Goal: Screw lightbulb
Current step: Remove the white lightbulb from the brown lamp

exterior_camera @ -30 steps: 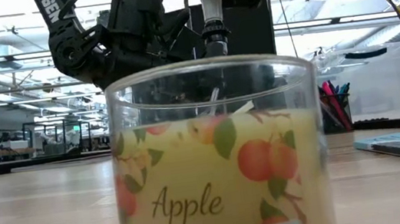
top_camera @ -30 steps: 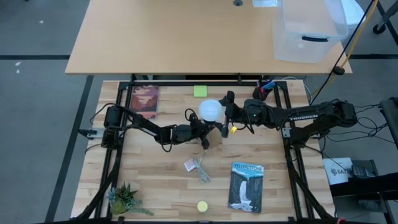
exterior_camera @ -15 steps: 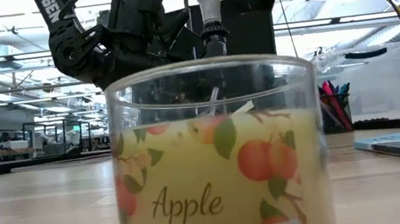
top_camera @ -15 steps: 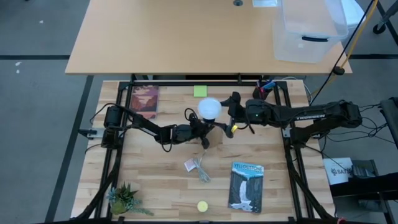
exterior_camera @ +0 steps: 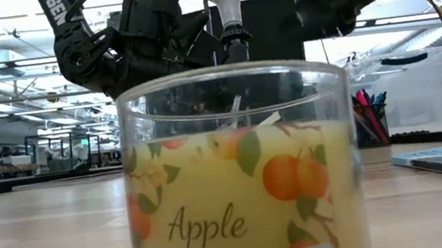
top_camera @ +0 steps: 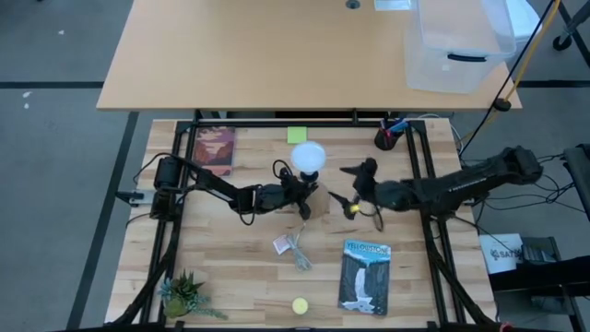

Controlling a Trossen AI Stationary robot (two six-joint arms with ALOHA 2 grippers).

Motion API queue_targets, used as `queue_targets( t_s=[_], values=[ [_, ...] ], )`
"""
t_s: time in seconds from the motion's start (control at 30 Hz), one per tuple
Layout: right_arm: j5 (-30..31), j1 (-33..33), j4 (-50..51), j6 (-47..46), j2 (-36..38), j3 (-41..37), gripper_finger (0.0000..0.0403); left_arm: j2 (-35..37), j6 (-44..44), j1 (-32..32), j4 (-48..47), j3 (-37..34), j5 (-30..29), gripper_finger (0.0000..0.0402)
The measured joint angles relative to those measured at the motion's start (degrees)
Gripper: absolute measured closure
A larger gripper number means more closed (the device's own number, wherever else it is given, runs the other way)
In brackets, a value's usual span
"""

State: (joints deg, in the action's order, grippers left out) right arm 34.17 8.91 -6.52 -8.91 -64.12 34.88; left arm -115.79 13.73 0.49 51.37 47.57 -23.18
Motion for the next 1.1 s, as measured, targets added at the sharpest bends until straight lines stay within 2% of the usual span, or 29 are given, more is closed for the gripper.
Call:
queue_targets(
  t_s=[0.07,0.2,0.3,0.73,0.9,1.0,1.1],
  values=[
    [3.0,2.5,-13.0,-0.1,0.1,-4.9,0.0014,0.0,-0.3,0.0,0.0,0.0,0.1,0.0371],
    [5.2,4.3,-41.2,4.0,-2.9,-12.2,0.0014,0.0,-1.1,0.0,-0.1,0.0,0.7,0.0371],
    [5.2,3.7,-54.4,8.4,-6.9,-13.0,0.0014,0.0,-1.2,0.0,-0.1,0.0,0.7,0.0371],
    [5.2,2.3,-55.4,16.3,-22.2,0.3,0.0025,0.0,-1.1,0.0,-0.6,0.0,1.1,0.0371],
    [9.0,1.5,-55.4,16.3,-24.6,4.2,0.003,0.0,-1.0,0.0,-0.7,0.0,1.1,0.0371],
    [9.3,0.7,-55.0,16.6,-24.8,5.2,0.0048,0.0,-1.0,0.0,-0.8,0.0,1.2,0.0371],
    [9.3,0.4,-55.0,16.7,-24.8,5.5,0.0087,0.0,-1.0,0.0,-0.9,0.0,1.3,0.0371]
  ],
)
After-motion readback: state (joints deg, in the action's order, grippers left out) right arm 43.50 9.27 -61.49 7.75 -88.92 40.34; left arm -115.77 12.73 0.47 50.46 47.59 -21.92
